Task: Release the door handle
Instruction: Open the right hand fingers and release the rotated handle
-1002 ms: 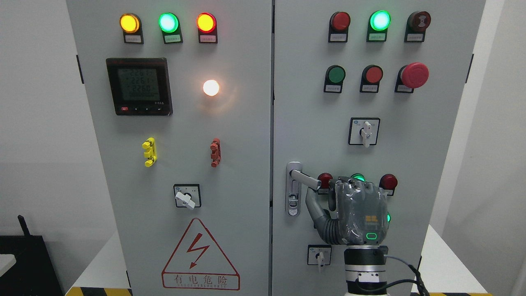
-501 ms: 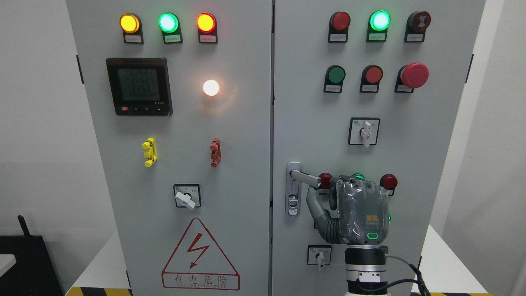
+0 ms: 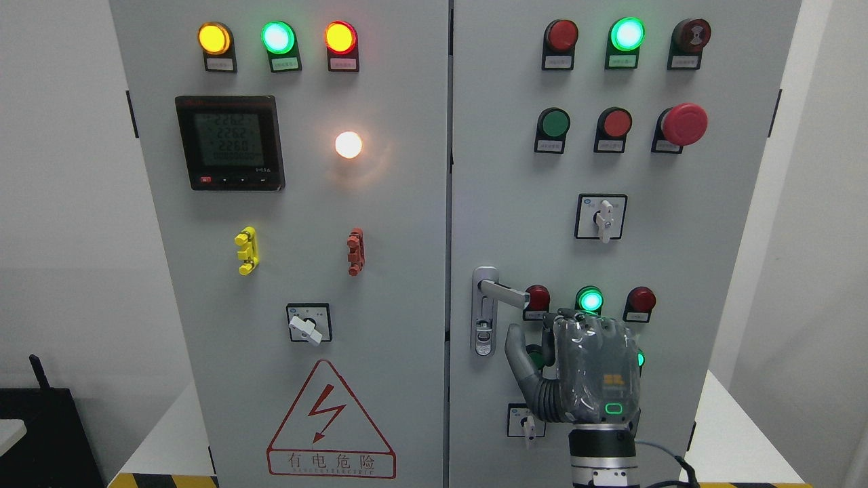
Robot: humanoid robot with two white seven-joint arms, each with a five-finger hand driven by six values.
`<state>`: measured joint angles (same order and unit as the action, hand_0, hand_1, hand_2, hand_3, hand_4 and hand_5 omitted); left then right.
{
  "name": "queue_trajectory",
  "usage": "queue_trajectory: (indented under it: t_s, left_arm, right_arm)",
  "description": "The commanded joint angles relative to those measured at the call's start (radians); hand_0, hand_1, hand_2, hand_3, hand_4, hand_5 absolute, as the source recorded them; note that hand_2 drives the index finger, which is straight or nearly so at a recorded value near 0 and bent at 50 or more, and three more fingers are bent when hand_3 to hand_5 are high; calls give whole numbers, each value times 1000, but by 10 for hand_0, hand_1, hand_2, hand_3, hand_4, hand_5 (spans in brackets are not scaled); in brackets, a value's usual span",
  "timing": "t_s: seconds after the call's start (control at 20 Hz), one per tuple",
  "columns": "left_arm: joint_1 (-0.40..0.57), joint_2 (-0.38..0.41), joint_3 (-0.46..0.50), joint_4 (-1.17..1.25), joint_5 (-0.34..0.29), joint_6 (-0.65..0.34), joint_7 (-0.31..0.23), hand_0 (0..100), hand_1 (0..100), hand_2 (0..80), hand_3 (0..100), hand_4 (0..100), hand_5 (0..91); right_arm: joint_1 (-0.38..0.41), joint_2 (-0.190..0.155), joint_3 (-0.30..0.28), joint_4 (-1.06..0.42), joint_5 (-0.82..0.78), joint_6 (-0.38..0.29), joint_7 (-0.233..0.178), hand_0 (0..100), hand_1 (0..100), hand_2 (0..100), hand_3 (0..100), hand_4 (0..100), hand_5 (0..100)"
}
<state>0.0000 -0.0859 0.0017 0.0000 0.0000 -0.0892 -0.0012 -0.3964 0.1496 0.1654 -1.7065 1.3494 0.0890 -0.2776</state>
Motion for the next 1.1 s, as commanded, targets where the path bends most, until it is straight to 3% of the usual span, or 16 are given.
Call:
queue_trajectory:
  t_s: [0.0,0.1,0.3,0.4,0.45,0.55,0.65,1.05]
  left_arm:
    - [-15,0,32,23,-29,0,4,120,389,0,0,0,0]
    - [-17,0,32,25,-29,0,4,120,389,0,0,0,0]
    - [-17,0,32,23,-29,0,4,120,389,0,0,0,0]
    - [-17,0,32,25,-29,0,4,120,389,0,0,0,0]
    - [-17,0,32,23,-29,0,4,120,389,0,0,0,0]
    - [-17,0,32,23,-29,0,6,120,389,0,0,0,0]
    - [-17,0,32,25,-29,0,4,120,389,0,0,0,0]
    - [-17,0,32,23,-29,0,4,120,389,0,0,0,0]
  right_arm:
    - [116,-7,-36,-160,-1,-41,-6,578,357,661,1000,870,879]
    - [139,-7,-55,-194,-1,-80,-37,576,354,538,912,781,779]
    - [146,-4,-89,-223,-1,-106,-44,586,333,317,466,374,300]
    - [146,-5,-113,-226,-3,-121,-41,614,278,219,294,206,133]
    - [146,-5,-127,-226,-3,-145,-40,635,176,118,177,101,42]
    - [145,-1,-153,-226,-4,-201,-38,606,110,7,67,17,0]
    - [143,1,-156,-226,-6,-222,-40,527,79,0,0,0,0]
    - [145,1,-156,-225,-49,-224,-34,434,100,0,0,0,0]
